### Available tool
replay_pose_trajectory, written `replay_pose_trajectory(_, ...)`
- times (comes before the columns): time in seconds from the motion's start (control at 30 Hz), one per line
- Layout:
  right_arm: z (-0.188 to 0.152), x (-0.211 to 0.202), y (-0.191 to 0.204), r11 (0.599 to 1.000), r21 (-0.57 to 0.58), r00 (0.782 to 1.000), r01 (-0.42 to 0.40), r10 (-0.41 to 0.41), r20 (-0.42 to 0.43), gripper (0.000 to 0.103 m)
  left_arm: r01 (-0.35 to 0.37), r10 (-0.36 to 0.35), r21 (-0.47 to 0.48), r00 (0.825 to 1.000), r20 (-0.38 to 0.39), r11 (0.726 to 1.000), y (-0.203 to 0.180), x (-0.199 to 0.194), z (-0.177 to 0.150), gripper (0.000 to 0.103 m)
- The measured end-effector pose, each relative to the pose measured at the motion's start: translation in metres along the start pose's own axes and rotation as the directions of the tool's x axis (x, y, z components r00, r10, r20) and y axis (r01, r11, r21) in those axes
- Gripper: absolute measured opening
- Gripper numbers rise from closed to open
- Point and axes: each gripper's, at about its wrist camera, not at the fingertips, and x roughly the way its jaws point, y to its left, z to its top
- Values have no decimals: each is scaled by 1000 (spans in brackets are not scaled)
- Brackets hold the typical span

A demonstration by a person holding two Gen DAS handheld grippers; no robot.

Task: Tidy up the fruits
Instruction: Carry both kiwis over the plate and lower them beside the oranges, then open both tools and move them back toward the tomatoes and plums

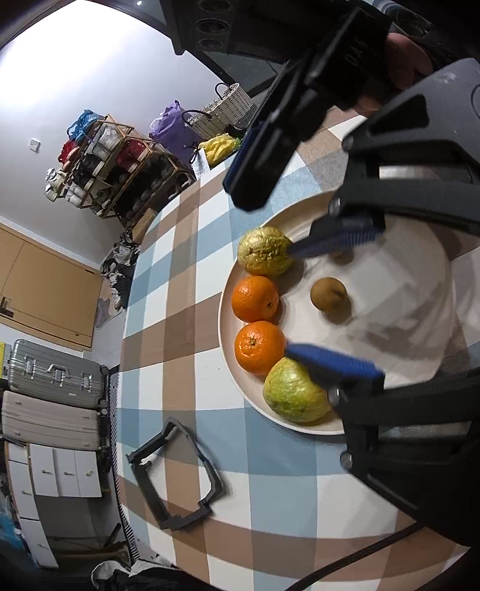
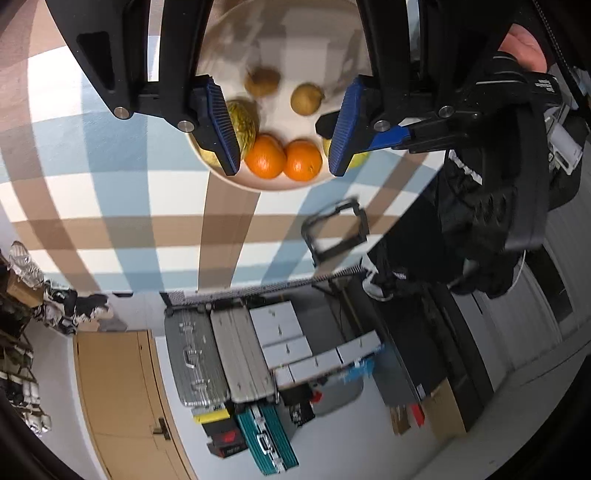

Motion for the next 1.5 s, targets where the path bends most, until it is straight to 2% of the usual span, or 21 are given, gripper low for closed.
replay_pose_trajectory(0.03, 1, -4, 0, 1000, 4, 1000, 2, -2, 8, 52, -2, 2, 0, 1000, 5, 1000, -1, -5, -1, 55)
replay_pose_trajectory(0.2, 2, -36, -1, 1000, 26, 997, 13, -15, 70, 55, -14, 13, 24, 1000, 18, 1000, -13, -25, -7, 56)
replay_pose_trajectory(0.3, -1, -57, 2, 999, 23, 994, 29, -32, 106, 68, -18, 17, 39, 999, 31, 999, -22, -40, -13, 57)
replay_pose_trajectory(0.4, -8, -76, 7, 999, 17, 991, 38, -39, 127, 71, -20, 18, 41, 998, 54, 999, -28, -58, -20, 66)
replay_pose_trajectory(0.47, -13, -88, 10, 999, 13, 989, 44, -45, 140, 80, -27, 23, 49, 997, 76, 998, -33, -70, -25, 72)
replay_pose_trajectory(0.5, -17, -95, 12, 999, 13, 987, 49, -50, 152, 87, -29, 25, 54, 996, 82, 998, -36, -75, -27, 73)
replay_pose_trajectory(0.63, -34, -122, 19, 998, 17, 978, 58, -60, 198, 98, -42, 35, 74, 994, 99, 996, -46, -96, -42, 82)
replay_pose_trajectory(0.8, -53, -142, 27, 999, 7, 977, 52, -53, 205, 101, -89, 76, 94, 988, 134, 992, -56, -117, -61, 89)
replay_pose_trajectory(0.87, -62, -151, 33, 998, -5, 976, 62, -59, 210, 102, -103, 89, 95, 986, 139, 990, -58, -125, -68, 99)
replay_pose_trajectory(1.1, -93, -175, 51, 993, -56, 969, 106, -91, 231, 103, -153, 137, 69, 971, 197, 986, -56, -152, -99, 102)
replay_pose_trajectory(1.3, -128, -174, 63, 995, -71, 987, 74, -63, 150, 103, -212, 200, 38, 957, 208, 976, -48, -168, -132, 102)
replay_pose_trajectory(1.5, -166, -158, 67, 997, -57, 998, 49, -47, 41, 103, -202, 198, 4, 965, 169, 979, -34, -169, -159, 102)
